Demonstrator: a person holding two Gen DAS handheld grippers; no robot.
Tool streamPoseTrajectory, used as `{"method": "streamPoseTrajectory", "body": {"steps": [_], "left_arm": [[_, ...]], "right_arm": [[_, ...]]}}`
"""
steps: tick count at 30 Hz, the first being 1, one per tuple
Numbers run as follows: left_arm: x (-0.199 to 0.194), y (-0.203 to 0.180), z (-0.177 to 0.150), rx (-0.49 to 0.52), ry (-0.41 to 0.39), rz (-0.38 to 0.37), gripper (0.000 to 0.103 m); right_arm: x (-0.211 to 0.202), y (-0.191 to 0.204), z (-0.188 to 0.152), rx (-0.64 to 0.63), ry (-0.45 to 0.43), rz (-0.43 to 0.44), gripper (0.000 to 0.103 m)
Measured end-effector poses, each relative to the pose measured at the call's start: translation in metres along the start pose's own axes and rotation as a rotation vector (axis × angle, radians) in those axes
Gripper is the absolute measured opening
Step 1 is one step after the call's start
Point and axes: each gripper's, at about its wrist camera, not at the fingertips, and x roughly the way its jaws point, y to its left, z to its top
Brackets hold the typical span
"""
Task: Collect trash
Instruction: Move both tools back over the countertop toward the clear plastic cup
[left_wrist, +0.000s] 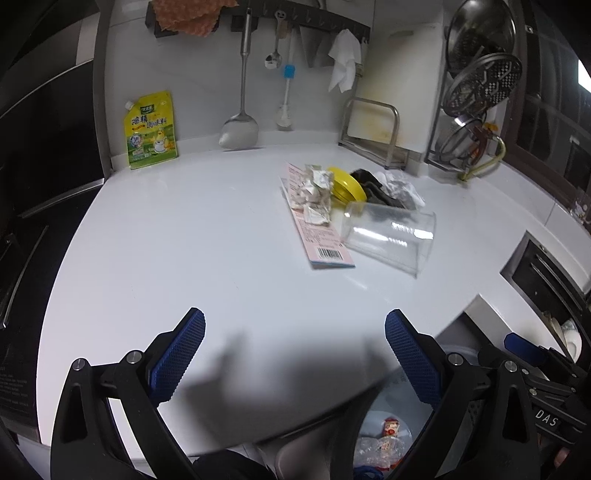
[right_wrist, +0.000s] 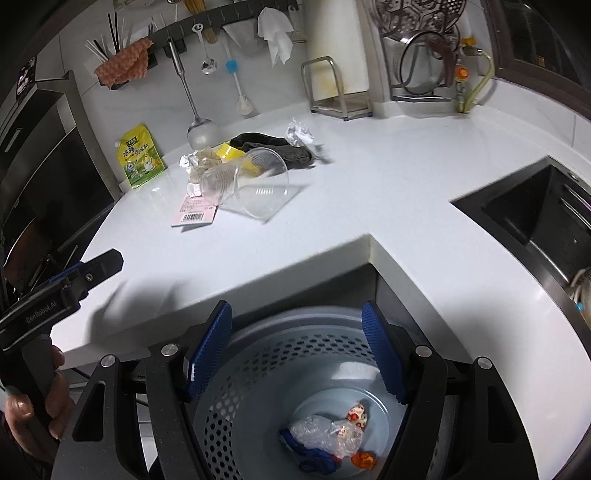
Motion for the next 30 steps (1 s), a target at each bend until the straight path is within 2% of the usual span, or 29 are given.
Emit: {"method": "streamPoseTrajectory", "body": {"steps": [16,30], "left_arm": [[0.033,0.022,0.034,-0.040,-0.015,0.068,0.096],[0.041,0.026,0.038,-0.046,-0.008,0.085,0.096]], "right_arm": [[0.046,0.030,0.059,-0.076,-0.041,0.044,0.070],[0.086,0.039,0.082,-0.101,-0.013,0.052,0.070]]}}
